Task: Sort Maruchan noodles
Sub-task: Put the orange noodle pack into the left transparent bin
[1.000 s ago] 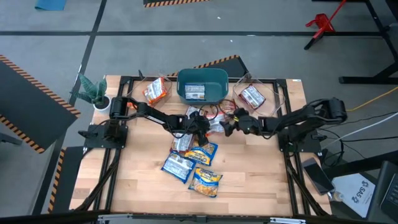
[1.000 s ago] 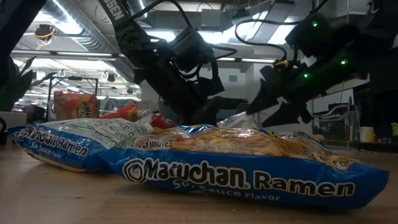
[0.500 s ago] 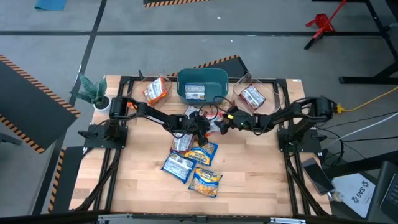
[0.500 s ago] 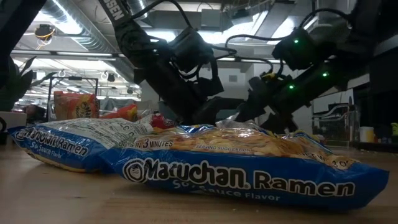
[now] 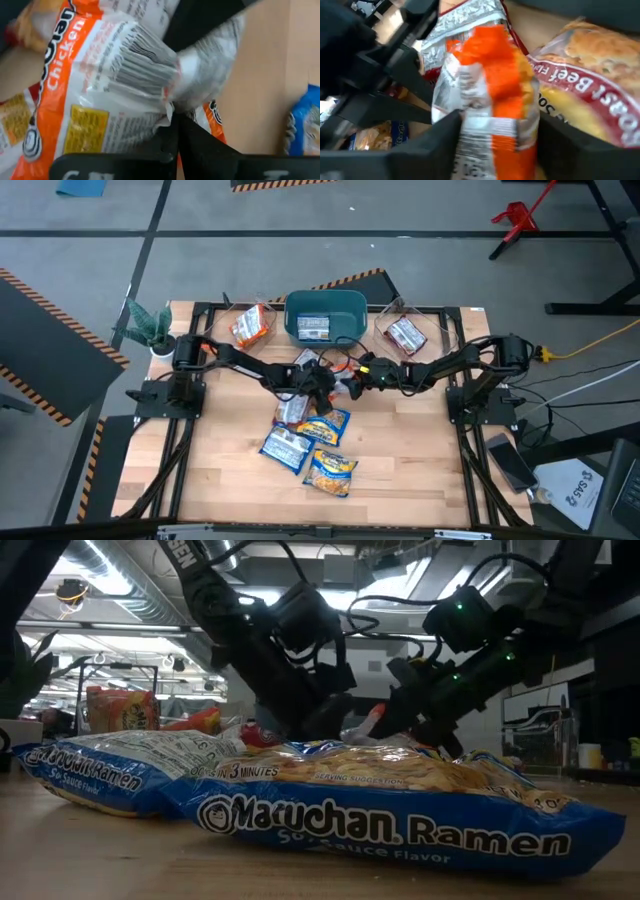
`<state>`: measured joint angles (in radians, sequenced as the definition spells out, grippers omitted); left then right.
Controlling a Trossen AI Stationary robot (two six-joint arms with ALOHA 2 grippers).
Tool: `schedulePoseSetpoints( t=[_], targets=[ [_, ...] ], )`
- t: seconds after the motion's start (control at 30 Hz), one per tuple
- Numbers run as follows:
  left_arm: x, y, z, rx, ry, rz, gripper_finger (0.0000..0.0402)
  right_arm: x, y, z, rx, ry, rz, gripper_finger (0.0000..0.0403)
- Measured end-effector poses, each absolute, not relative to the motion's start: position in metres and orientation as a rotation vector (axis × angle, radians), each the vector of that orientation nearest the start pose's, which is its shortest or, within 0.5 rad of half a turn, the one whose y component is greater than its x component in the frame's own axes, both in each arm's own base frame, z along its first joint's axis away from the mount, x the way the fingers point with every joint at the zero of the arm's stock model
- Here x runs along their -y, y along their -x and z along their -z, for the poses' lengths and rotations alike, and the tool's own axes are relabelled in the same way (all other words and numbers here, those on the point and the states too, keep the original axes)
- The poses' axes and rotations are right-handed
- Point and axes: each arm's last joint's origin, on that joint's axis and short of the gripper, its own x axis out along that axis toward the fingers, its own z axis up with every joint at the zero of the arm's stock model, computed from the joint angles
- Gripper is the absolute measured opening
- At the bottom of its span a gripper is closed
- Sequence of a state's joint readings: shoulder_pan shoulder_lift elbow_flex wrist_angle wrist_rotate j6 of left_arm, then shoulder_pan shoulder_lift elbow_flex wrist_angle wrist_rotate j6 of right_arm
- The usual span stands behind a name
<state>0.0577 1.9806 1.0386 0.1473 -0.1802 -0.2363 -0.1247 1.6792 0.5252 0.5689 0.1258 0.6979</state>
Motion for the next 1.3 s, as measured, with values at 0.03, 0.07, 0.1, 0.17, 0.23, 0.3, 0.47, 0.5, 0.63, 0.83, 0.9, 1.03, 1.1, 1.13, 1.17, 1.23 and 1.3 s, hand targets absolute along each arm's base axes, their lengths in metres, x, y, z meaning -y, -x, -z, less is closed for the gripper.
schedulePoseSetpoints(
  t=[0.03, 0.07, 0.1, 0.17, 0.23, 0.3, 0.47, 0.5, 0.63, 0.83, 0.9, 1.03, 1.1, 1.13, 1.17, 1.23, 1.3],
  targets=[
    [-0.026, -0.384, -0.118, -0.761, 0.174, -0.313, 0.0000, 0.039, -0.280, -0.113, -0.481, -0.679, 0.436, 0.0202],
    [-0.025, -0.382, -0.122, -0.759, 0.172, -0.308, 0.0000, 0.039, -0.280, -0.113, -0.484, -0.681, 0.434, 0.0182],
    [-0.024, -0.381, -0.128, -0.756, 0.172, -0.305, 0.0000, 0.038, -0.280, -0.113, -0.486, -0.684, 0.428, 0.0163],
    [-0.022, -0.379, -0.142, -0.732, 0.174, -0.300, 0.0000, 0.038, -0.280, -0.113, -0.483, -0.689, 0.417, 0.0125],
    [-0.020, -0.374, -0.152, -0.740, 0.172, -0.295, 0.0000, 0.038, -0.281, -0.114, -0.479, -0.694, 0.406, 0.0091],
    [-0.018, -0.369, -0.164, -0.742, 0.166, -0.297, 0.0000, 0.038, -0.281, -0.117, -0.467, -0.696, 0.396, 0.0060],
    [-0.009, -0.353, -0.203, -0.700, 0.144, -0.309, 0.0000, 0.037, -0.279, -0.133, -0.413, -0.699, 0.368, 0.0009],
    [-0.007, -0.348, -0.211, -0.697, 0.139, -0.312, 0.0000, 0.037, -0.279, -0.137, -0.397, -0.696, 0.365, 0.0007],
    [0.003, -0.331, -0.244, -0.620, 0.150, -0.318, 0.0000, 0.037, -0.276, -0.154, -0.330, -0.695, 0.354, 0.0011],
    [0.023, -0.297, -0.294, -0.486, 0.219, -0.261, 0.0000, 0.037, -0.275, -0.186, -0.208, -0.697, 0.319, 0.0005],
    [0.032, -0.282, -0.311, -0.436, 0.241, -0.228, 0.0000, 0.038, -0.279, -0.201, -0.161, -0.696, 0.297, 0.0006],
    [0.047, -0.248, -0.345, -0.305, 0.267, -0.177, 0.0000, 0.034, -0.302, -0.234, -0.069, -0.640, 0.259, 0.0005],
    [0.053, -0.230, -0.359, -0.240, 0.279, -0.173, 0.0000, 0.029, -0.318, -0.251, -0.035, -0.578, 0.259, 0.0004],
    [0.056, -0.221, -0.366, -0.206, 0.285, -0.167, 0.0000, 0.026, -0.328, -0.260, -0.020, -0.542, 0.259, 0.0004],
    [0.058, -0.212, -0.373, -0.178, 0.288, -0.161, 0.0000, 0.023, -0.338, -0.268, -0.016, -0.509, 0.260, 0.0004],
    [0.061, -0.195, -0.384, -0.122, 0.291, -0.150, 0.0000, 0.021, -0.359, -0.281, -0.028, -0.440, 0.282, 0.0005],
    [0.063, -0.180, -0.391, -0.083, 0.285, -0.150, 0.0000, 0.021, -0.383, -0.289, -0.045, -0.377, 0.299, 0.0004]
  ],
)
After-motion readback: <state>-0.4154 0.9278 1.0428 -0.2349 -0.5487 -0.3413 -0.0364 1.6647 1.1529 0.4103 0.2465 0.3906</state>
